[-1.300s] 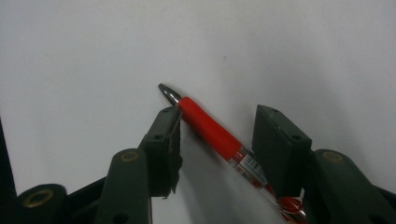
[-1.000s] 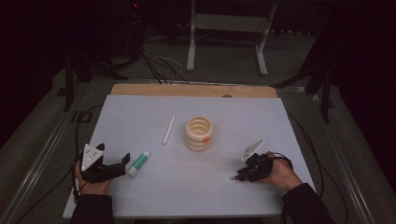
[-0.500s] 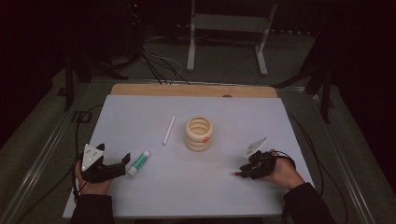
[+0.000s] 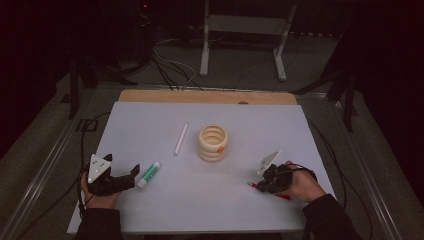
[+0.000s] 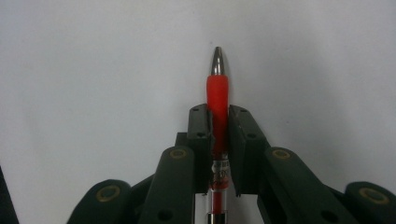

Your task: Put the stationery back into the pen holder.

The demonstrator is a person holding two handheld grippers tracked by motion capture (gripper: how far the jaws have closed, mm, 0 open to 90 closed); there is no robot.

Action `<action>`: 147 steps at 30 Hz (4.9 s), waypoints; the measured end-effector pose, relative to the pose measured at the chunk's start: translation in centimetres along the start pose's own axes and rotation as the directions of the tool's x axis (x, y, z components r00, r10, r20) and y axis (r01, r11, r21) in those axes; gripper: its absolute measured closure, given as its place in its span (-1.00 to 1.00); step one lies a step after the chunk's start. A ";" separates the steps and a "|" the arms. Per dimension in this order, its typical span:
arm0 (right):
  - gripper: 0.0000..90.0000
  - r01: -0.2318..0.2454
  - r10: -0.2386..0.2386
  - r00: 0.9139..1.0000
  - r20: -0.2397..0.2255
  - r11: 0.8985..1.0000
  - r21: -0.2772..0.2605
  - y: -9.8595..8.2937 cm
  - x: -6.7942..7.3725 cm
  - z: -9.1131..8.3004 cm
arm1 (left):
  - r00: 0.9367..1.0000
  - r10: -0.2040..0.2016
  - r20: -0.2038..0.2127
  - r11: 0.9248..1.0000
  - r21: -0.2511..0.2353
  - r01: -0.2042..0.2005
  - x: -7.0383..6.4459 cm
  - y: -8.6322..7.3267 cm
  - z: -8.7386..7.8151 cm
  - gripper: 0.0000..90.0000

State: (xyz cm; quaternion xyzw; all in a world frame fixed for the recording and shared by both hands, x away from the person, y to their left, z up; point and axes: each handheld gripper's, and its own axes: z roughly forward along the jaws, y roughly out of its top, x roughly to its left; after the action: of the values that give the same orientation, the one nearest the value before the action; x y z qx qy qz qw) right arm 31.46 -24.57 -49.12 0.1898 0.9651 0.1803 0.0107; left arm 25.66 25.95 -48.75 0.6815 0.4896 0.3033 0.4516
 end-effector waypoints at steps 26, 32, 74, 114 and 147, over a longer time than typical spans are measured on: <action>0.80 -0.181 0.218 0.970 0.108 0.943 -0.278 0.8 -2.4 -3.7 | 1.000 0.004 0.003 1.000 0.007 -0.004 -0.1 0.0 0.2 -1.00; 0.80 -0.192 0.242 0.963 0.119 0.925 -0.328 1.4 -2.6 -4.3 | 1.000 0.003 0.003 1.000 0.005 -0.003 -0.1 0.0 0.1 -1.00; 0.80 -0.194 0.330 0.933 0.141 0.794 -0.576 6.3 -3.8 -7.7 | 1.000 0.009 0.004 1.000 0.008 -0.009 -0.2 0.0 0.2 -1.00; 0.80 -0.156 0.333 0.930 0.157 0.744 -0.650 10.5 -4.4 -8.6 | 1.000 0.009 0.006 1.000 0.009 -0.009 -0.1 0.0 0.2 -1.00; 0.79 -0.161 0.343 0.931 0.123 0.690 -0.706 13.8 -5.2 -7.9 | 1.000 0.014 0.006 1.000 0.009 -0.014 -0.1 0.1 0.2 -1.00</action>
State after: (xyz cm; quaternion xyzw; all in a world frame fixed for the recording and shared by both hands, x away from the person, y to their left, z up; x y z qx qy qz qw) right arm 40.59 -17.31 -37.14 0.3245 0.7851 0.4980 0.1740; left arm 25.77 25.78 -48.75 0.6878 0.4848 0.3021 0.4479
